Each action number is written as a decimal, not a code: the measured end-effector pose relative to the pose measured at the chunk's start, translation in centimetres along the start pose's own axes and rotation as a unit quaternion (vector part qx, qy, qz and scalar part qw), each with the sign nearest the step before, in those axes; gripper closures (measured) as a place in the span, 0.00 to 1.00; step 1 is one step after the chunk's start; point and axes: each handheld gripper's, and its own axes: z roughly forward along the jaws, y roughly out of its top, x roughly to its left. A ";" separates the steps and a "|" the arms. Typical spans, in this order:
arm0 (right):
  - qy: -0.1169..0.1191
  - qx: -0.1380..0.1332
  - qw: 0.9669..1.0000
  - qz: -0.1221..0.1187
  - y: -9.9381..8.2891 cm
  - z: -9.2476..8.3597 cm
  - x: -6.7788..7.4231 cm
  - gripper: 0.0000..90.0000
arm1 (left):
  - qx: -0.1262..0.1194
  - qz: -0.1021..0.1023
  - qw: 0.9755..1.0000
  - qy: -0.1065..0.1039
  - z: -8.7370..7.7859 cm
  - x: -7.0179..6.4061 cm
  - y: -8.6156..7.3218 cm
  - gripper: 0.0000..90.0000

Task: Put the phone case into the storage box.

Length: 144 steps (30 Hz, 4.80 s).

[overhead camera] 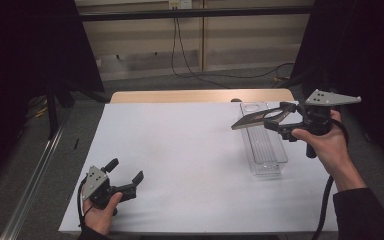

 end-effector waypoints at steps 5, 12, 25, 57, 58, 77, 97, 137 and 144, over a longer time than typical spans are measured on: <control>-0.014 0.001 1.000 -0.005 0.5 -0.2 -0.5 0.13 | 0.000 0.004 1.000 -0.002 0.0 -0.1 0.0 0.03; -0.042 0.001 0.999 0.008 0.5 -0.4 -1.6 0.13 | 0.001 0.005 1.000 -0.005 -0.1 -0.1 0.0 0.03; -0.081 0.016 0.996 0.026 0.1 0.3 -3.3 0.13 | -0.001 0.003 1.000 -0.001 -0.2 -0.1 0.0 0.03; -0.169 0.065 0.983 0.034 -1.2 4.7 -4.9 0.13 | -0.001 0.012 1.000 0.001 -0.6 -0.1 0.0 0.03; -0.170 0.068 0.983 0.034 -1.3 5.0 -4.9 0.13 | -0.001 0.012 1.000 0.001 -0.6 -0.1 0.0 0.03; -0.226 0.093 0.969 0.040 -2.7 8.0 -4.8 0.13 | 0.000 0.013 1.000 -0.001 -0.7 0.0 -0.1 0.03; -0.268 0.094 0.956 0.069 -3.9 10.5 -4.8 0.13 | 0.005 0.014 1.000 -0.010 -0.5 -0.2 -0.1 0.03; -0.324 0.074 0.939 0.082 -3.6 14.5 -5.4 0.14 | 0.012 0.020 1.000 -0.018 -0.4 -0.2 -0.2 0.04; -0.326 0.064 0.940 0.074 -3.3 15.3 -6.0 0.14 | 0.013 0.020 1.000 -0.017 -0.4 -0.3 -0.2 0.04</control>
